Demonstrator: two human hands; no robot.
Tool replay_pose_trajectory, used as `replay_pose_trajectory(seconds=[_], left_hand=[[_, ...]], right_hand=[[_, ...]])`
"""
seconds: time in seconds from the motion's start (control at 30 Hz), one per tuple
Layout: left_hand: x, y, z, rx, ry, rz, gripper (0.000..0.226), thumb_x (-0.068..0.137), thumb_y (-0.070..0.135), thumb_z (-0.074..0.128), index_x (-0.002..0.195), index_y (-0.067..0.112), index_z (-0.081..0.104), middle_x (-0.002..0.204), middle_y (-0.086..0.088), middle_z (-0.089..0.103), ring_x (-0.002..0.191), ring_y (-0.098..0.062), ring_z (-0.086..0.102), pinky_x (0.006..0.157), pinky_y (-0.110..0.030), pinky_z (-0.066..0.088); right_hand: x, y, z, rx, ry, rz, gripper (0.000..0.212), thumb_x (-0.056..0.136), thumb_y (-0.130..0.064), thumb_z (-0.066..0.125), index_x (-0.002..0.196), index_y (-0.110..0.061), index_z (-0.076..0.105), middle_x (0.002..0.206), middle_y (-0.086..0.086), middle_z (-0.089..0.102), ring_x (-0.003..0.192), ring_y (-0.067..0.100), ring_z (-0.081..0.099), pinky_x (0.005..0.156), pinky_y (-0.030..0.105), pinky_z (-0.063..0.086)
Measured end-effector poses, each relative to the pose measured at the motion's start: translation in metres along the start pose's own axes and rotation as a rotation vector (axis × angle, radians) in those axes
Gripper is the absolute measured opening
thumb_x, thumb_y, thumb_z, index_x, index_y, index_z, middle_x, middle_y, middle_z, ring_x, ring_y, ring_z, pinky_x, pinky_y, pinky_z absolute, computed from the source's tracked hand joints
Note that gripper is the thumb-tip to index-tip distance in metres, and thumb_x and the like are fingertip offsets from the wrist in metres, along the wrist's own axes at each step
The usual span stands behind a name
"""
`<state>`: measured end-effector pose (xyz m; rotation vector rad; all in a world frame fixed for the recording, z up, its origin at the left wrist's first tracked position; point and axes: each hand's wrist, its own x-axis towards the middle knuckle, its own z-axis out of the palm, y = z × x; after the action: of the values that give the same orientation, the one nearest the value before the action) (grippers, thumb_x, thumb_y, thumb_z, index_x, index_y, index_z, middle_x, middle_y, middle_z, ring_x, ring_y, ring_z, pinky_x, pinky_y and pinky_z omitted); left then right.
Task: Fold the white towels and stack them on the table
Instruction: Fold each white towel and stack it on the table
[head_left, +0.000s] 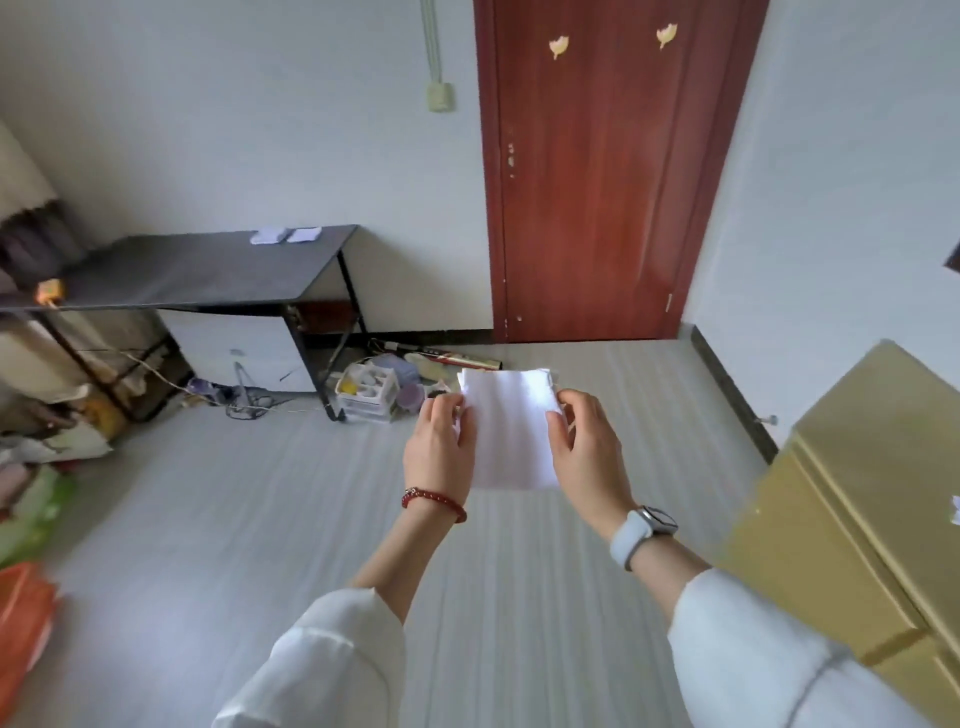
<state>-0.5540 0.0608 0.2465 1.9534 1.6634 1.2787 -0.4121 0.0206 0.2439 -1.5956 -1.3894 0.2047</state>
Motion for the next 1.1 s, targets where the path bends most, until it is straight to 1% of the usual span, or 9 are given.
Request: replay_pose_trajectory(seconds=[0.2, 0.37, 0.57, 0.63, 0.7, 0.83, 0.93, 1.03, 1.1], left_hand=[[0.117, -0.112, -0.049, 0.034, 0.103, -0.089, 0.022, 0.093, 0.018, 0.049, 0.107, 0.004, 0.058, 0.103, -0.009, 0.059, 0.082, -0.027, 0.055, 0.067, -0.026, 0.036], [0.223, -0.209, -0.058, -0.03, 0.121, -0.188, 0.016, 0.09, 0.016, 0.053, 0.101, 0.006, 0.061, 0.088, 0.002, 0.054, 0.072, -0.017, 0.05, 0.067, -0.023, 0.036], [0.385, -0.316, -0.087, -0.078, 0.151, -0.301, 0.013, 0.087, 0.014, 0.059, 0.096, 0.005, 0.063, 0.083, 0.001, 0.056, 0.073, -0.016, 0.051, 0.056, -0.01, 0.035], [0.431, -0.352, -0.107, -0.068, 0.187, -0.352, 0.013, 0.087, 0.014, 0.059, 0.096, 0.006, 0.064, 0.083, 0.001, 0.057, 0.073, -0.016, 0.051, 0.056, -0.001, 0.035], [0.47, -0.39, -0.126, -0.059, 0.229, -0.401, 0.013, 0.087, 0.014, 0.06, 0.096, 0.006, 0.064, 0.082, 0.001, 0.057, 0.073, -0.016, 0.051, 0.057, 0.001, 0.034], [0.545, -0.474, -0.16, -0.064, 0.305, -0.492, 0.014, 0.086, 0.014, 0.061, 0.097, 0.006, 0.066, 0.083, -0.001, 0.057, 0.076, -0.016, 0.051, 0.06, -0.007, 0.037], [0.606, -0.543, -0.176, -0.08, 0.32, -0.543, 0.015, 0.087, 0.013, 0.059, 0.098, 0.005, 0.066, 0.086, -0.001, 0.059, 0.08, -0.016, 0.052, 0.074, -0.022, 0.039], [0.682, -0.614, -0.187, -0.106, 0.307, -0.544, 0.014, 0.088, 0.012, 0.058, 0.097, 0.006, 0.066, 0.09, -0.002, 0.061, 0.082, -0.016, 0.052, 0.075, -0.023, 0.039], [0.739, -0.655, -0.195, -0.102, 0.27, -0.542, 0.014, 0.087, 0.011, 0.058, 0.097, 0.007, 0.066, 0.09, -0.002, 0.062, 0.082, -0.015, 0.053, 0.075, -0.023, 0.039]], right_hand=[[0.085, -0.054, 0.149, 0.099, -0.126, -0.074, 0.021, 0.089, -0.007, 0.049, 0.109, -0.004, 0.052, 0.098, 0.004, 0.054, 0.077, 0.021, 0.051, 0.072, 0.035, 0.042], [0.167, -0.072, 0.274, 0.155, -0.238, -0.031, 0.019, 0.087, -0.006, 0.051, 0.105, -0.005, 0.054, 0.086, -0.003, 0.052, 0.072, 0.015, 0.048, 0.068, 0.023, 0.035], [0.3, -0.116, 0.434, 0.239, -0.37, -0.023, 0.015, 0.086, -0.007, 0.054, 0.101, -0.005, 0.057, 0.086, 0.002, 0.058, 0.077, 0.02, 0.053, 0.068, 0.024, 0.035], [0.335, -0.142, 0.486, 0.258, -0.429, -0.012, 0.015, 0.087, -0.01, 0.054, 0.101, -0.006, 0.057, 0.089, 0.002, 0.059, 0.08, 0.019, 0.054, 0.068, 0.023, 0.035], [0.363, -0.165, 0.538, 0.295, -0.49, -0.001, 0.014, 0.087, -0.011, 0.054, 0.1, -0.006, 0.058, 0.088, 0.0, 0.059, 0.08, 0.016, 0.053, 0.066, 0.02, 0.034], [0.413, -0.201, 0.651, 0.361, -0.596, 0.036, 0.014, 0.086, -0.012, 0.056, 0.099, -0.007, 0.059, 0.089, -0.001, 0.06, 0.085, 0.016, 0.055, 0.077, 0.027, 0.042], [0.453, -0.223, 0.741, 0.387, -0.649, 0.063, 0.017, 0.085, -0.012, 0.057, 0.101, -0.006, 0.06, 0.093, 0.002, 0.062, 0.087, 0.018, 0.057, 0.081, 0.031, 0.045], [0.5, -0.245, 0.831, 0.406, -0.661, 0.102, 0.018, 0.085, -0.012, 0.058, 0.102, -0.006, 0.061, 0.092, 0.001, 0.062, 0.087, 0.017, 0.058, 0.079, 0.028, 0.044], [0.534, -0.258, 0.885, 0.404, -0.662, 0.147, 0.017, 0.085, -0.013, 0.058, 0.102, -0.007, 0.06, 0.093, 0.002, 0.062, 0.088, 0.018, 0.058, 0.081, 0.032, 0.048]])
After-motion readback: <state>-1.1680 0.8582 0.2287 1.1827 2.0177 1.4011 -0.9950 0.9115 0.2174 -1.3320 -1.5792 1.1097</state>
